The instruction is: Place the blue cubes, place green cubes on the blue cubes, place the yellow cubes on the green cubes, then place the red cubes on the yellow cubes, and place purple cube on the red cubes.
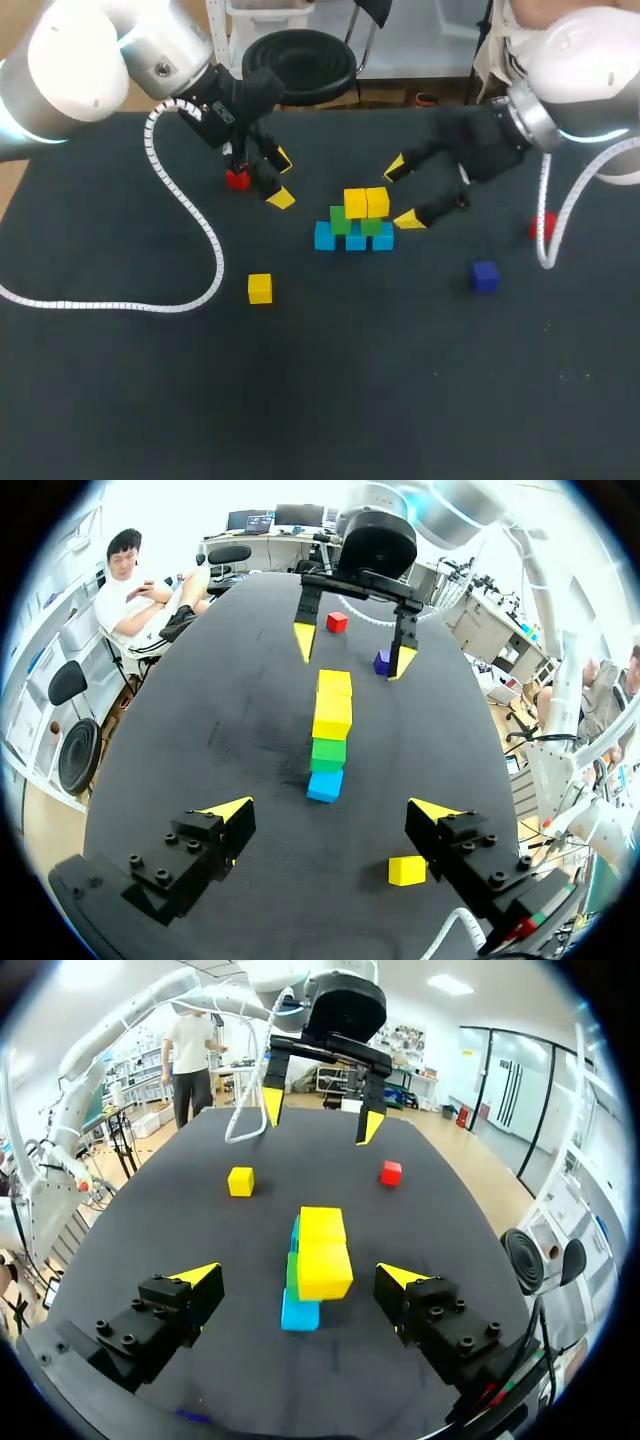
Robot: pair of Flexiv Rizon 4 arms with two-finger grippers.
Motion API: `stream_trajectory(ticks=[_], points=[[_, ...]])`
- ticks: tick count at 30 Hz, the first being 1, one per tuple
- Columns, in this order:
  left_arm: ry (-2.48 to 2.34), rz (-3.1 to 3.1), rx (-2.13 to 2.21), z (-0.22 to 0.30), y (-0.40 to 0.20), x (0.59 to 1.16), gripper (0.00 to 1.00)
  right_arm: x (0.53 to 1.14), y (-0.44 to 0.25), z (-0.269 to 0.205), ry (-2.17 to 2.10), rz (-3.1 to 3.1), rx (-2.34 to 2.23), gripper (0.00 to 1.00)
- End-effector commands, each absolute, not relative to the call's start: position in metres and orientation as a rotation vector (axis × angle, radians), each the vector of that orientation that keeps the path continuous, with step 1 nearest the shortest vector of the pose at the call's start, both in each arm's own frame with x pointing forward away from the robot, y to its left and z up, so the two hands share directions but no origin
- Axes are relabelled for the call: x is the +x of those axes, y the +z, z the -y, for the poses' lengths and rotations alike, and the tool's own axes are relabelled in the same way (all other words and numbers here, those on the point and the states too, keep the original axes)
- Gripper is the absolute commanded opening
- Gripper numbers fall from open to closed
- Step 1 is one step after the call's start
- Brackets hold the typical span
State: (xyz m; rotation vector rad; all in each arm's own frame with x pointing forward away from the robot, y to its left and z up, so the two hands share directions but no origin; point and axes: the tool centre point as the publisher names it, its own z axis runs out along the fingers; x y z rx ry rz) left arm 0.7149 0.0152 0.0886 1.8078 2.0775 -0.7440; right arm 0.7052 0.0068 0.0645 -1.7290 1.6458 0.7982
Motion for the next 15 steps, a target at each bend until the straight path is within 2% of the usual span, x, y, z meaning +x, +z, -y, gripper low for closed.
stream_trajectory(ticks=[1,15], points=[[-0.744,-2.075,1.809,-0.016,0.089,0.715,1.0,0.696,0.072,0.008,0.778,-1.649,-1.72,1.0],[-0.744,-2.075,1.809,-0.016,0.089,0.715,1.0,0.688,0.078,0.033,0.735,-1.651,-1.711,1.0]])
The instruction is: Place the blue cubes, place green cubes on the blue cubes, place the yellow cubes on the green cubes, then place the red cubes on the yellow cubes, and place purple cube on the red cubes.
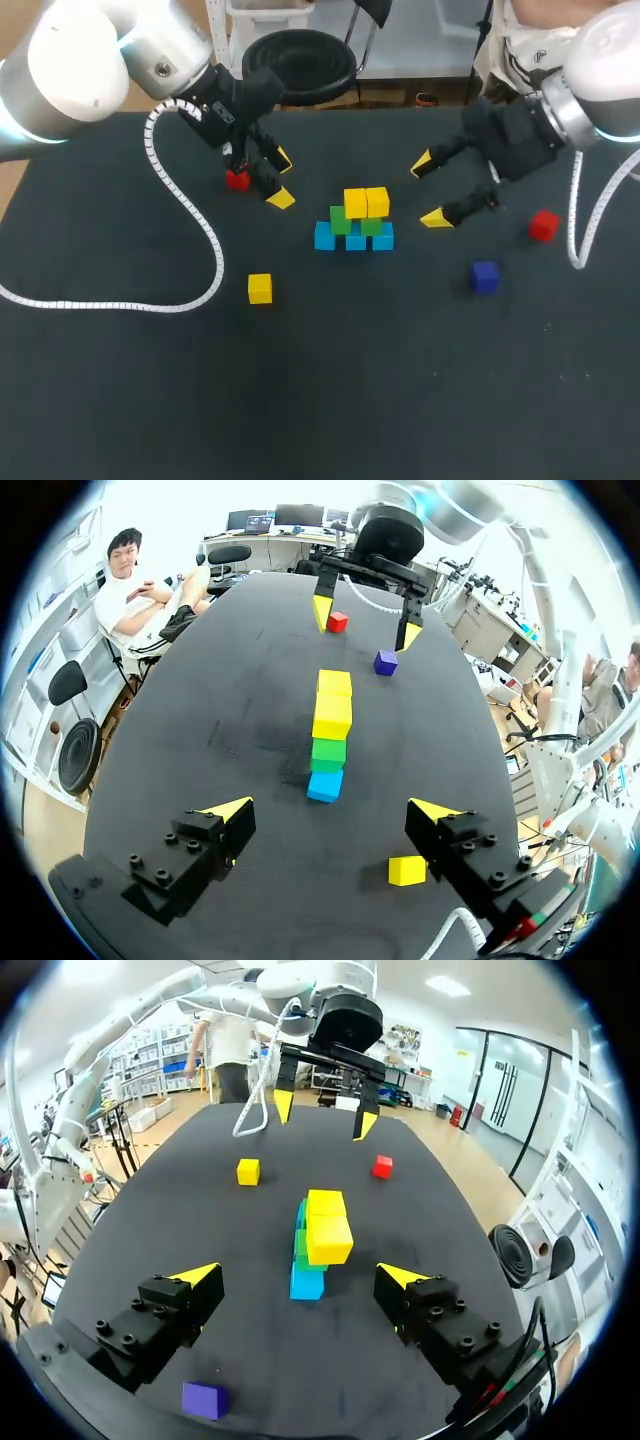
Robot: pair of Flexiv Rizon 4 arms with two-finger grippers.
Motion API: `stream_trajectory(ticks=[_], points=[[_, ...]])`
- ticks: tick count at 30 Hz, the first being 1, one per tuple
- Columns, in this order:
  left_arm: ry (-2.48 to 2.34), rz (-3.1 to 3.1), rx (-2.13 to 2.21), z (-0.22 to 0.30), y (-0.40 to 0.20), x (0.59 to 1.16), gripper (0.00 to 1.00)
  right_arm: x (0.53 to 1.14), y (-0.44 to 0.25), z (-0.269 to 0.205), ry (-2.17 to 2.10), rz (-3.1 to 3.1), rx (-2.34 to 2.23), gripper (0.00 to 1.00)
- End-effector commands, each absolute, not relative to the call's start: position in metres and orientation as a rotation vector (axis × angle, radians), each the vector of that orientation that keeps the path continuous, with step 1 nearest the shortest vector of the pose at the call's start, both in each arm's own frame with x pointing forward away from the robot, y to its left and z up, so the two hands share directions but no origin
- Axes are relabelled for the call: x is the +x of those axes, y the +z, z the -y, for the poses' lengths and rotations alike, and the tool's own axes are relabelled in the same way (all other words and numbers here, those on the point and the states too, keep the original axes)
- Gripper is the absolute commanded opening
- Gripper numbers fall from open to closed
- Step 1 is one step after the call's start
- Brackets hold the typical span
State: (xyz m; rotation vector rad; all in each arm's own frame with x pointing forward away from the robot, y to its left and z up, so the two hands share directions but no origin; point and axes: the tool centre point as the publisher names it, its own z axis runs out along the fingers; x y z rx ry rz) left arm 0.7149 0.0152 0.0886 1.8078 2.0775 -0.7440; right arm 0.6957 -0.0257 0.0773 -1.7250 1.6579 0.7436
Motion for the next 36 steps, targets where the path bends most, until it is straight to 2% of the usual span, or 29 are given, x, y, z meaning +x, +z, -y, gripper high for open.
stream_trajectory(ticks=[1,14,21,30,36], points=[[-0.744,-2.075,1.809,-0.016,0.089,0.715,1.0,0.687,0.079,0.035,0.734,-1.645,-1.709,1.0],[-0.744,-2.075,1.809,-0.016,0.089,0.715,1.0,0.686,0.078,0.037,0.742,-1.629,-1.704,1.0],[-0.746,-2.033,1.821,-0.049,0.096,0.702,1.0,0.686,0.078,0.037,0.742,-1.629,-1.704,1.0],[-0.899,-2.035,1.886,-0.084,0.066,0.665,1.0,0.686,0.078,0.037,0.742,-1.629,-1.704,1.0],[-0.679,-2.138,1.881,-0.092,0.05,0.635,1.0,0.686,0.078,0.037,0.742,-1.629,-1.704,1.0]])
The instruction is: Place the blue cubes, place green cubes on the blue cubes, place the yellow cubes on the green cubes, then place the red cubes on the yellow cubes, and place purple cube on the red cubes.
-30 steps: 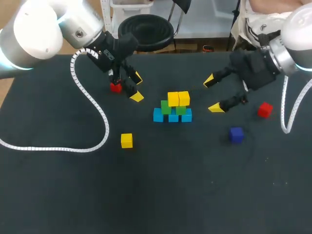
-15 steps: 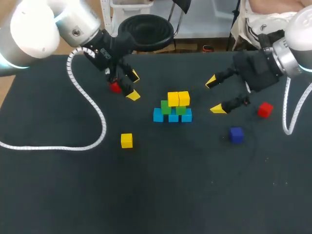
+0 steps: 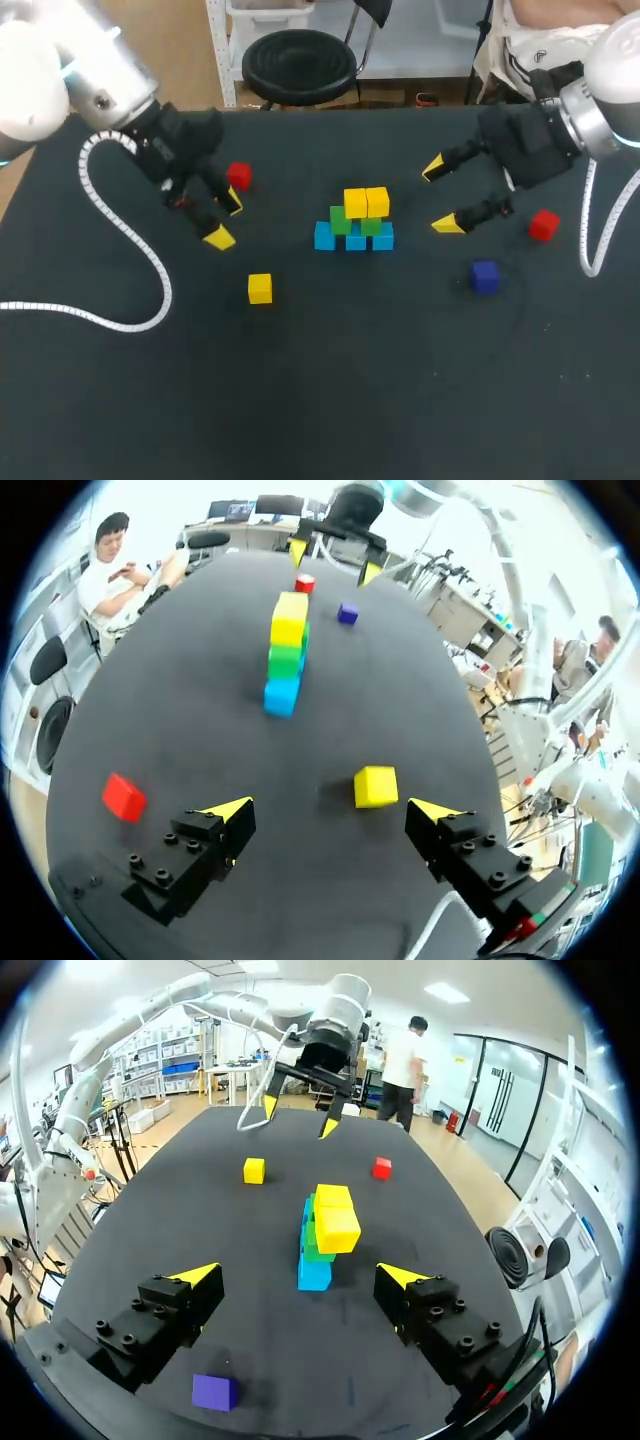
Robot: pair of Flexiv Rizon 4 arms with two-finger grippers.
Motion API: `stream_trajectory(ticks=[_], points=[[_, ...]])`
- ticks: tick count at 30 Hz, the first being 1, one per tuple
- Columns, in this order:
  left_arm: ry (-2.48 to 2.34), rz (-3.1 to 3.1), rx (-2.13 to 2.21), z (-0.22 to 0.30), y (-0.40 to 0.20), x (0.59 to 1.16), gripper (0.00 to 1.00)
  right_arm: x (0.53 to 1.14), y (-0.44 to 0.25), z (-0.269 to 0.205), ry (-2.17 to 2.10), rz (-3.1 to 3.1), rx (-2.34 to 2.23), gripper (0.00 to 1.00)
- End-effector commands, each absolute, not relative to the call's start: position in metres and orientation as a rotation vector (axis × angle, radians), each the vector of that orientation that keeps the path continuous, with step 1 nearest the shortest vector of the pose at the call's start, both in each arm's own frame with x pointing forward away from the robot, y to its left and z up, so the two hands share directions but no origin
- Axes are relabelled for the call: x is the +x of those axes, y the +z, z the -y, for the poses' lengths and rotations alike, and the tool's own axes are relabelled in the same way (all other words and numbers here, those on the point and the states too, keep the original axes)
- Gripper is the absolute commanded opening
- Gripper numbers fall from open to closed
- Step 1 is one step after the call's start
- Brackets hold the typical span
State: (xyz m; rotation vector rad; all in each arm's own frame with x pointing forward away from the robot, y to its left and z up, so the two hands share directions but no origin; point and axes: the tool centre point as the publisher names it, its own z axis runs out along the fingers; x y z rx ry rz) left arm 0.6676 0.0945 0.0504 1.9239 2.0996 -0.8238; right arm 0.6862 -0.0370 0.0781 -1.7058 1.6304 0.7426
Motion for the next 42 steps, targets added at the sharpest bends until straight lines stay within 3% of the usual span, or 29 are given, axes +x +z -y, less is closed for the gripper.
stream_trajectory(ticks=[1,13,42], points=[[-0.674,-2.138,1.882,-0.093,0.047,0.631,1.0,0.686,0.078,0.037,0.742,-1.629,-1.704,1.0],[-0.746,-2.248,1.746,-0.12,0.02,0.609,1.0,0.686,0.078,0.037,0.742,-1.629,-1.704,1.0],[-0.832,-2.078,1.753,-0.069,-0.005,0.654,1.0,0.686,0.078,0.037,0.742,-1.629,-1.704,1.0]])
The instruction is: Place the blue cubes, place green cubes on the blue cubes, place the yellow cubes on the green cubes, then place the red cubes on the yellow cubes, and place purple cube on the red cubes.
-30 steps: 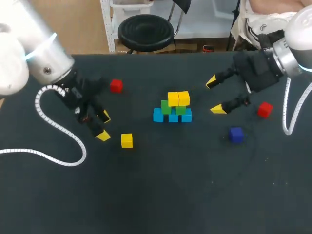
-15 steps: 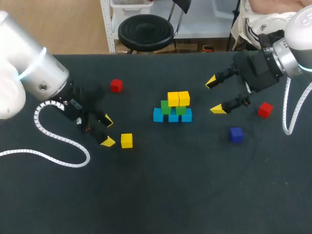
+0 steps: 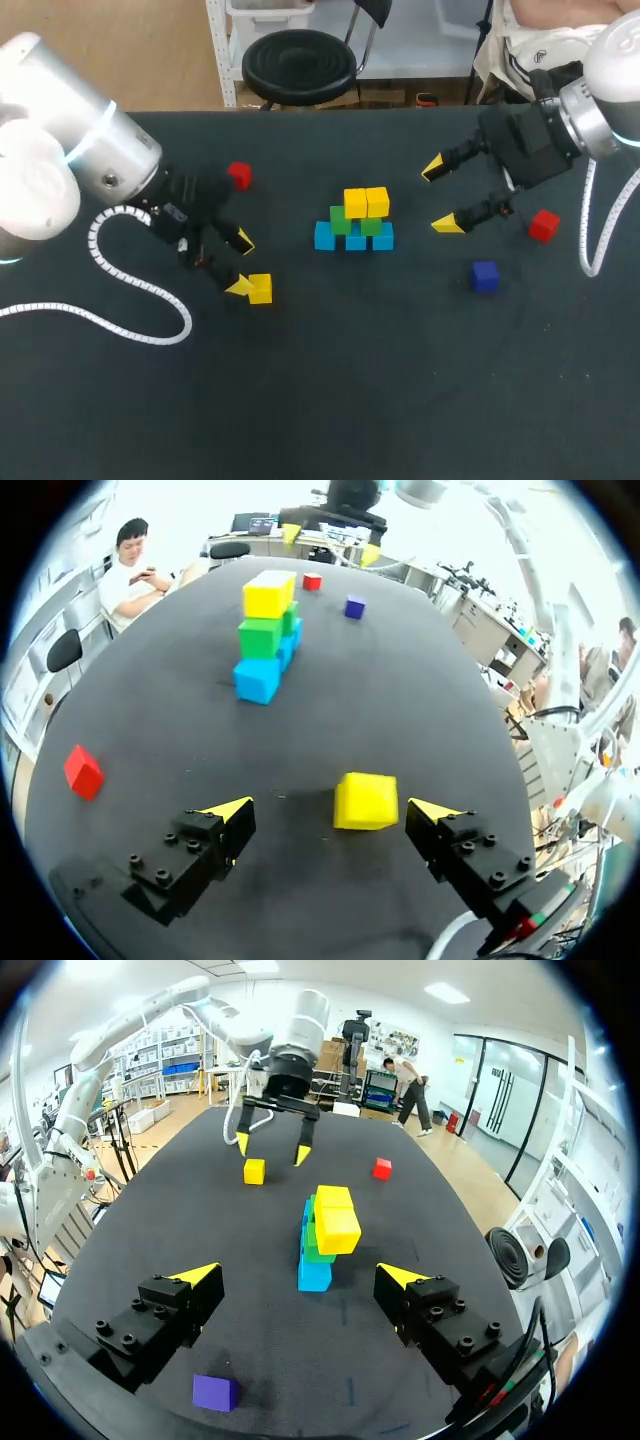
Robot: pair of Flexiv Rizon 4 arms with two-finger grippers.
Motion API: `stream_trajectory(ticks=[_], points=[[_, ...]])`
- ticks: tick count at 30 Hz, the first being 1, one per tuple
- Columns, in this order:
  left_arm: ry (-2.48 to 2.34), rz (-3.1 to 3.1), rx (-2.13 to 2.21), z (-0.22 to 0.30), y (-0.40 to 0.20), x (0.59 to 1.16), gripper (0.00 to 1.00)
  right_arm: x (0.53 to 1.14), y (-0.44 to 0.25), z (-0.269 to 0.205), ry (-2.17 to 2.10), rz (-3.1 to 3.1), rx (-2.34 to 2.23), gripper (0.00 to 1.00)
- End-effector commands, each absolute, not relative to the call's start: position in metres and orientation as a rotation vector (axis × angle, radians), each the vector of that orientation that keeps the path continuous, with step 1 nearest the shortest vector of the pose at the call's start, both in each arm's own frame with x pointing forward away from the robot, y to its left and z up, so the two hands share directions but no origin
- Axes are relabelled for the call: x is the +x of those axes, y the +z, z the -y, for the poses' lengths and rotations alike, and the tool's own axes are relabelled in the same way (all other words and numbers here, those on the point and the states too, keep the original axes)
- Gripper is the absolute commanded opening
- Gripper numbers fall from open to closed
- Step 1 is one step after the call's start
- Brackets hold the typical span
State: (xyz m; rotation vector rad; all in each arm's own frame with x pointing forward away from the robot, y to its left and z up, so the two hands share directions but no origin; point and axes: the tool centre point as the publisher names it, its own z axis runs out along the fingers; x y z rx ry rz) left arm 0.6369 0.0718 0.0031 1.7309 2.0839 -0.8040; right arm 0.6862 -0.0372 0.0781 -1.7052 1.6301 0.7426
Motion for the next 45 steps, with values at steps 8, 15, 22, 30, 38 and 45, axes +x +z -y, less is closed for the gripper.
stream_trajectory(ticks=[8,15,22,30,38,45], points=[[-0.832,-2.109,1.737,-0.079,-0.009,0.655,1.0,0.686,0.078,0.037,0.742,-1.629,-1.704,1.0],[-0.836,-2.128,1.726,-0.086,0.004,0.64,1.0,0.686,0.078,0.037,0.742,-1.629,-1.704,1.0],[-0.816,-2.136,1.736,-0.085,0.001,0.631,1.0,0.686,0.078,0.037,0.742,-1.629,-1.704,1.0],[-0.829,-2.085,1.817,-0.061,-0.001,0.63,1.0,0.686,0.078,0.037,0.742,-1.629,-1.704,1.0],[-0.829,-2.082,1.825,-0.058,-0.002,0.63,1.0,0.686,0.078,0.037,0.742,-1.629,-1.704,1.0],[-0.814,-2.118,1.784,-0.06,-0.006,0.63,1.0,0.686,0.078,0.037,0.742,-1.629,-1.704,1.0]])
